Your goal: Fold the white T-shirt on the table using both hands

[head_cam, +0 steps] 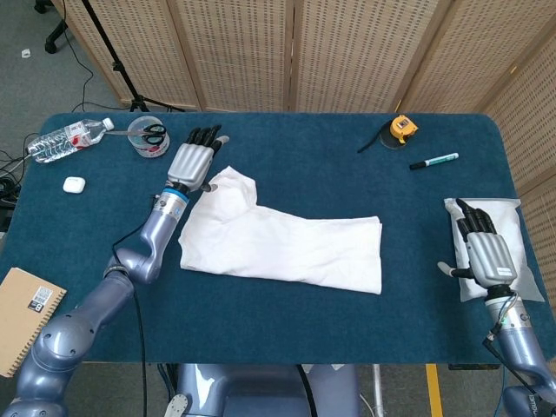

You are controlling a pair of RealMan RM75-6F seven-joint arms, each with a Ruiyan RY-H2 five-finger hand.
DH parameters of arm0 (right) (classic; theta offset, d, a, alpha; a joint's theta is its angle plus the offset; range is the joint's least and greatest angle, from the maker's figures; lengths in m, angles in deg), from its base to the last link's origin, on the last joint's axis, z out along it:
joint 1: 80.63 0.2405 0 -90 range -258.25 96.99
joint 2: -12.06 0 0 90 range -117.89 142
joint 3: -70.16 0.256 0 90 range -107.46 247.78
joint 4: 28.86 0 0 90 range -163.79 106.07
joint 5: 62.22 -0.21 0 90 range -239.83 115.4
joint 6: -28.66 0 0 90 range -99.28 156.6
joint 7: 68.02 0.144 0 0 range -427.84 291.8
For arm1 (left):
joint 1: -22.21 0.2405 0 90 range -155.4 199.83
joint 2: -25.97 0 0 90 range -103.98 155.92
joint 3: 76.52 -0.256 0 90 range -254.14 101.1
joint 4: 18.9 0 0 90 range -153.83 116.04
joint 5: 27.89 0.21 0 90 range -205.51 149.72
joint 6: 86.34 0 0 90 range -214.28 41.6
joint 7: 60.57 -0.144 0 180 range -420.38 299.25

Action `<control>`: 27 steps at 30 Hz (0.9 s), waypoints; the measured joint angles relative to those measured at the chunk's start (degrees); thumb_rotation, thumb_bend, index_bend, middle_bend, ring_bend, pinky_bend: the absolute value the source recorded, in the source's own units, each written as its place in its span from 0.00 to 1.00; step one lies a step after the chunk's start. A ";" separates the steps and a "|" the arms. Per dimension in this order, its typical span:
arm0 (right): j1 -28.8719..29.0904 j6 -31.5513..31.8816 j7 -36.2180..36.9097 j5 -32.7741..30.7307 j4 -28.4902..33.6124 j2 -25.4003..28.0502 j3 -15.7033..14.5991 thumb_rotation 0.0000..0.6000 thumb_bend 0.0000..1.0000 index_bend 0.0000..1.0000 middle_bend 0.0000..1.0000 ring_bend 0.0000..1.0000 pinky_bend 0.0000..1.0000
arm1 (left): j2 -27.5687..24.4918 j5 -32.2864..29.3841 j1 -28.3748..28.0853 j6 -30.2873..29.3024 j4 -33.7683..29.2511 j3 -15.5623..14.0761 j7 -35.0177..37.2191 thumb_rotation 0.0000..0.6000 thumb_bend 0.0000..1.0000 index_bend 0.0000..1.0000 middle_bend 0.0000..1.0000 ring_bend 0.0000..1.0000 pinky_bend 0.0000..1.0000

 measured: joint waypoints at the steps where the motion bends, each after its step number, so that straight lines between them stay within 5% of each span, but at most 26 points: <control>1: -0.02 0.04 -0.03 0.07 0.08 0.02 0.00 1.00 0.13 0.00 0.00 0.00 0.00 | -1.12 0.79 0.67 -0.51 -1.66 -0.69 0.60 1.00 0.12 0.00 0.00 0.00 0.00; 14: -0.18 0.16 -0.54 0.62 0.82 0.13 -0.07 1.00 0.13 0.00 0.00 0.00 0.00 | -23.05 12.70 12.87 -9.75 -31.25 -13.08 4.30 1.00 0.27 0.22 0.00 0.00 0.00; 20: -0.21 0.07 -0.95 0.74 1.05 0.11 -0.15 1.00 0.13 0.00 0.00 0.00 0.00 | -22.68 14.65 14.68 -9.89 -30.67 -15.48 2.20 1.00 0.29 0.26 0.00 0.00 0.00; 27: -0.21 -0.07 -0.76 0.67 0.70 0.10 -0.04 1.00 0.13 0.00 0.00 0.00 0.00 | -17.07 16.99 15.61 -11.73 -21.23 -16.60 3.42 1.00 0.30 0.29 0.00 0.00 0.00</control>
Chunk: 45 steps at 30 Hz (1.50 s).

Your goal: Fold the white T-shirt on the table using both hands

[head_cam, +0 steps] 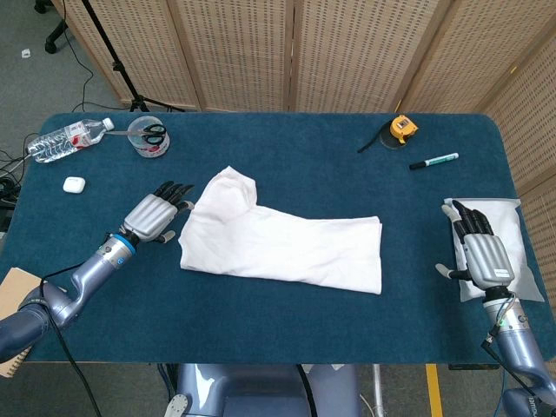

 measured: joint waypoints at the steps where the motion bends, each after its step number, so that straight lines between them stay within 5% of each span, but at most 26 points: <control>1: 0.01 -0.06 0.09 -0.03 -0.05 -0.01 0.02 1.00 0.13 0.00 0.00 0.00 0.00 | 0.78 0.53 0.14 -0.57 1.56 -0.24 0.36 1.00 0.30 0.29 0.00 0.00 0.00; 17: 0.17 -0.84 -0.22 -0.49 -0.61 -0.33 0.13 1.00 0.13 0.00 0.00 0.00 0.00 | 10.37 7.10 4.09 -9.97 22.35 -4.75 14.48 1.00 0.31 0.35 0.00 0.00 0.00; 45: 0.03 -0.86 0.56 -0.33 -0.60 0.02 0.28 1.00 0.13 0.00 0.00 0.00 0.00 | 17.84 7.36 2.71 -7.43 30.51 -4.81 16.59 1.00 0.35 0.36 0.00 0.00 0.00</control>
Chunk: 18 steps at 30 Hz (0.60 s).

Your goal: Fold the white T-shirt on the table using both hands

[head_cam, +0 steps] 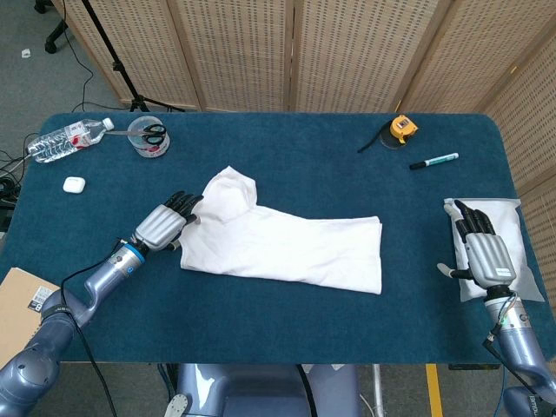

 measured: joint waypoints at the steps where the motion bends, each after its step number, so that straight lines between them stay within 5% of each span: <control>1: 0.01 -0.03 0.00 0.01 -0.01 0.00 0.00 1.00 0.13 0.00 0.00 0.00 0.00 | 0.13 -0.01 -0.12 0.17 0.09 0.02 -0.09 1.00 0.36 0.36 0.00 0.00 0.00; 10: 0.02 -0.21 0.06 -0.01 0.01 -0.01 -0.04 1.00 0.13 0.00 0.00 0.00 0.00 | 1.28 -0.31 -1.18 1.53 0.79 0.32 -0.47 1.00 0.37 0.37 0.00 0.00 0.00; 18: 0.06 -0.42 0.09 -0.01 0.04 -0.01 -0.10 1.00 0.13 0.00 0.00 0.00 0.00 | 1.79 -0.47 -2.14 1.99 1.10 0.56 -0.82 1.00 0.41 0.49 0.00 0.00 0.00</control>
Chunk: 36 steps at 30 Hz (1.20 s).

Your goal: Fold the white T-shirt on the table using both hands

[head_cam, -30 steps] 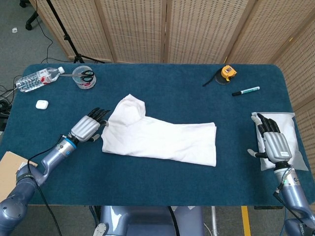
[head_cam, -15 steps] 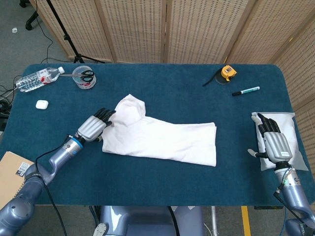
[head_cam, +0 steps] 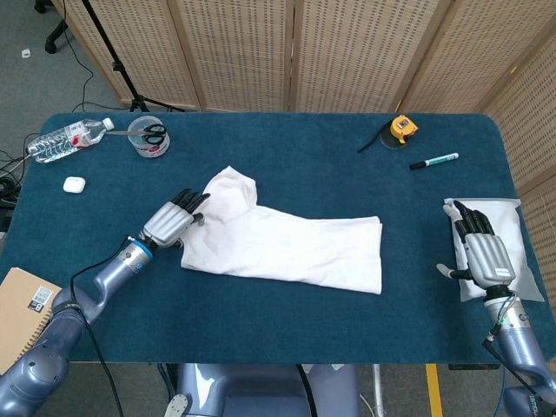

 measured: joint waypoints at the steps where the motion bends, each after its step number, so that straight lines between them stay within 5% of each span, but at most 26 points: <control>1: 0.00 0.00 0.01 0.00 0.00 0.00 0.00 1.00 0.13 0.00 0.00 0.00 0.00 | 0.04 -0.02 -0.04 0.04 0.00 0.01 -0.04 1.00 0.42 0.50 0.00 0.00 0.00; 6: -0.06 0.17 0.09 0.08 0.12 -0.01 0.01 1.00 0.13 0.00 0.00 0.00 0.00 | 0.23 -0.34 -0.18 0.65 0.01 0.22 -0.18 1.00 0.49 0.54 0.00 0.00 0.00; 17: -0.16 0.24 0.59 0.28 0.65 0.32 -0.05 1.00 0.13 0.00 0.00 0.00 0.00 | 0.40 -1.04 -1.05 1.59 -0.33 0.89 0.57 1.00 0.83 0.55 0.00 0.00 0.00; 36: -0.12 0.01 1.14 0.22 0.83 0.47 -0.01 1.00 0.13 0.00 0.00 0.00 0.00 | 0.30 -1.30 -1.52 2.01 -0.90 1.02 0.33 1.00 0.87 0.66 0.00 0.00 0.00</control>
